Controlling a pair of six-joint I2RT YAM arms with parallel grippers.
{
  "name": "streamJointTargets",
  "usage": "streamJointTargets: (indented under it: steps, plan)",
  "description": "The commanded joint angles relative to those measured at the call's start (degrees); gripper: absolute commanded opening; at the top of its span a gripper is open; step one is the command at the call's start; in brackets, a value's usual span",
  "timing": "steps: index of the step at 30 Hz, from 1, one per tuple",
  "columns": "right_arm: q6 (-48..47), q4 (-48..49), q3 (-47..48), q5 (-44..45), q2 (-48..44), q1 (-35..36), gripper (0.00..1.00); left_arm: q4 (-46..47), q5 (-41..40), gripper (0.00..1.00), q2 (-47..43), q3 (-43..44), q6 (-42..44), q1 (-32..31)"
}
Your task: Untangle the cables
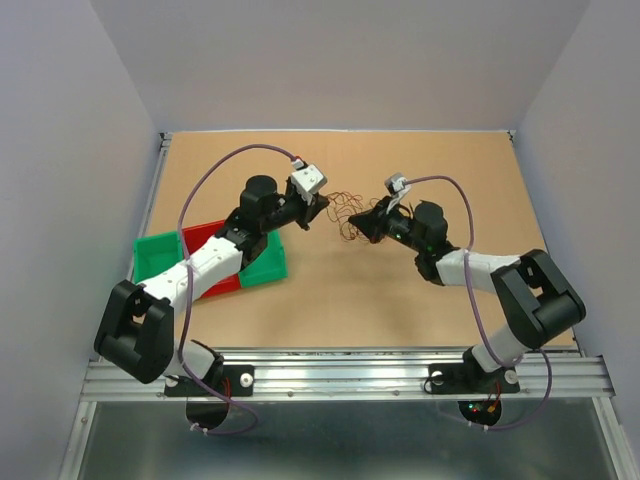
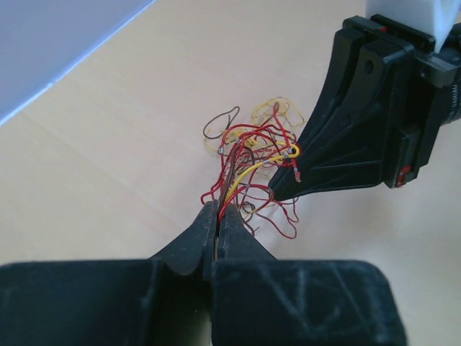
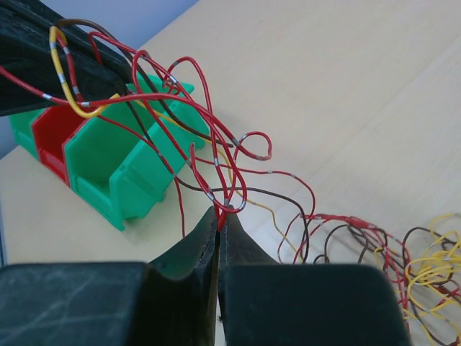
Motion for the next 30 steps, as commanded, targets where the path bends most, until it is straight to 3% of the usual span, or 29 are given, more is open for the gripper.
streamJointTargets:
  steps: [1,3,4,5,8,11,16,18,22,23,24,26,30]
  plan:
    - [-0.7,4.8,-3.1,8.4,-8.3,0.5,0.01,5.3,-8.3,0.00,-3.8,-0.6,0.1,-0.5]
    - [-1.3,2.2,-5.0,13.1,-11.4,0.5,0.01,5.9,-13.5,0.04,-3.7,-0.5,-0.5,-0.5]
    - [-1.4,1.2,-5.4,14.4,-12.9,0.5,0.01,6.4,-19.4,0.11,-3.5,-0.5,-1.1,-0.5]
    - [-1.6,0.2,-5.9,15.4,-16.1,0.5,0.00,6.6,-22.2,0.26,-3.1,-0.4,-1.2,-0.5]
    - [-1.6,-0.7,-9.4,17.4,-23.1,0.5,0.01,7.3,-30.7,0.38,-1.3,0.4,-1.4,-0.4]
    - [-1.2,-0.9,-12.8,17.1,-29.0,0.5,0.01,7.2,-35.1,0.44,0.8,1.4,-1.3,-0.4]
    - [-0.7,-3.4,-16.7,17.9,-42.6,0.5,0.01,6.1,-39.8,0.46,3.9,3.8,-1.4,-0.3]
    - [-0.9,-5.5,-16.8,17.7,-44.8,0.5,0.01,5.9,-37.5,0.46,3.6,3.6,-1.4,-0.3]
    - [-1.6,-8.8,-16.1,17.6,-46.6,0.6,0.01,8.0,-18.0,0.49,-1.1,-0.7,0.0,-0.3]
    - [-1.6,-8.8,-16.0,17.6,-46.0,0.5,0.01,10.0,-8.6,0.51,-4.3,-3.7,1.4,-0.2]
    - [-1.6,-8.9,-15.8,17.4,-45.5,0.5,0.01,11.2,-5.4,0.65,-5.9,-5.2,1.7,-0.3]
    - [-1.7,-8.9,-14.9,17.1,-43.6,0.5,0.00,14.0,-1.3,0.72,-9.8,-8.4,2.2,-0.3]
    - [-1.6,-8.9,-13.6,15.0,-40.7,0.6,0.00,14.3,2.9,0.73,-12.9,-9.8,2.1,-0.3]
